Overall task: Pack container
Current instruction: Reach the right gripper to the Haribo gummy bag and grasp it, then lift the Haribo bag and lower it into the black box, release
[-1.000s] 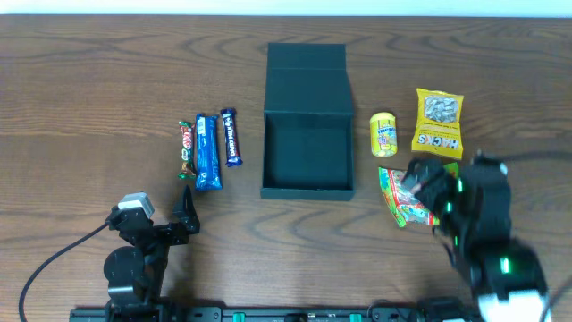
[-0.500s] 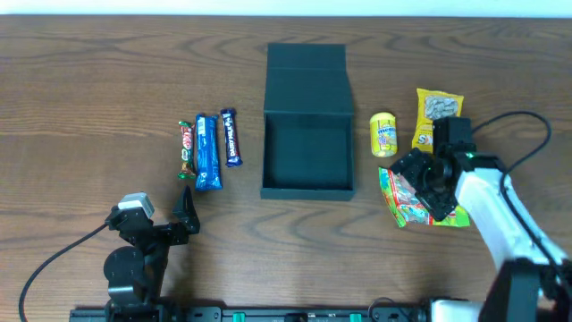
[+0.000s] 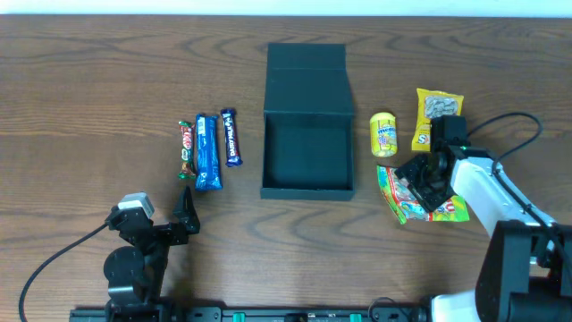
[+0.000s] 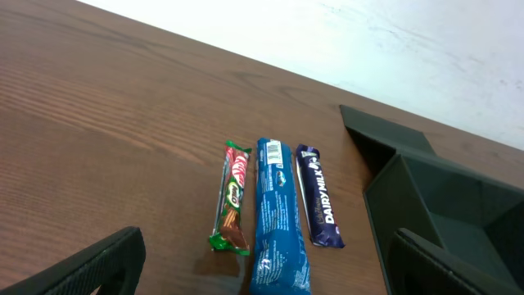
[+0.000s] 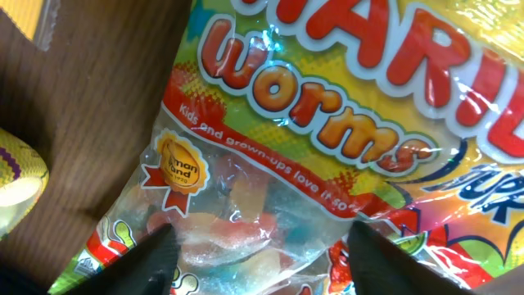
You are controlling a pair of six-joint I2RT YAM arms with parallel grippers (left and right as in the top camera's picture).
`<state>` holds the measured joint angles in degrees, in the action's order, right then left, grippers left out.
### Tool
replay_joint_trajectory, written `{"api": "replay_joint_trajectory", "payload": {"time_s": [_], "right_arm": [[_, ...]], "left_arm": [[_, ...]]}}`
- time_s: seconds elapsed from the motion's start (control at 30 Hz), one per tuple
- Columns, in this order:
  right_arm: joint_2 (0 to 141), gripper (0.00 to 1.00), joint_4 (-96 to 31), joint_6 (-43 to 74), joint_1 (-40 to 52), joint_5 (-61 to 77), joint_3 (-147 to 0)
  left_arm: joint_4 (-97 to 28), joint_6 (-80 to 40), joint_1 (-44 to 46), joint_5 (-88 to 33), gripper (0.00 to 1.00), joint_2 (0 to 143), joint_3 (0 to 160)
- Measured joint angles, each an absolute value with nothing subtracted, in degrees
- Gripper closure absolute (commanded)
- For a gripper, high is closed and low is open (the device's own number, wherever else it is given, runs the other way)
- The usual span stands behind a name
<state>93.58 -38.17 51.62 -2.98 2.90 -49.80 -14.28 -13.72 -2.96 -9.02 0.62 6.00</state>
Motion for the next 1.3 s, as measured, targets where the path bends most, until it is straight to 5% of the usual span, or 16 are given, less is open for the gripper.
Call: {"api": "replay_joint_trajectory", "payload": {"time_s": [0.1,0.3,0.77,1.03,1.3], "right_arm": [[94.48,0.57,-38.06,51.53,-2.98,2.98,-50.33],[96.03,0.98,-37.91,50.26,-2.98,3.07,-51.44],[94.19,0.99,-47.05,48.31,-2.98,4.25,-51.35],[74.39,0.98,-47.94,47.0,-2.81,6.33,-49.43],[57.69,0.99,-33.52,45.65,5.87,14.15,-49.47]], "left_arm": [[-14.28,-13.72,-2.96,-9.02,0.04,0.62,6.0],[-14.28,-13.72,-2.96,-9.02,0.05,0.62,6.0],[-14.26,-13.72,-2.96,-9.02,0.05,0.62,6.0],[-14.28,-13.72,-2.96,-8.99,0.05,0.62,6.0],[-14.28,-13.72,-2.96,-9.02,0.05,0.62,6.0]]}}
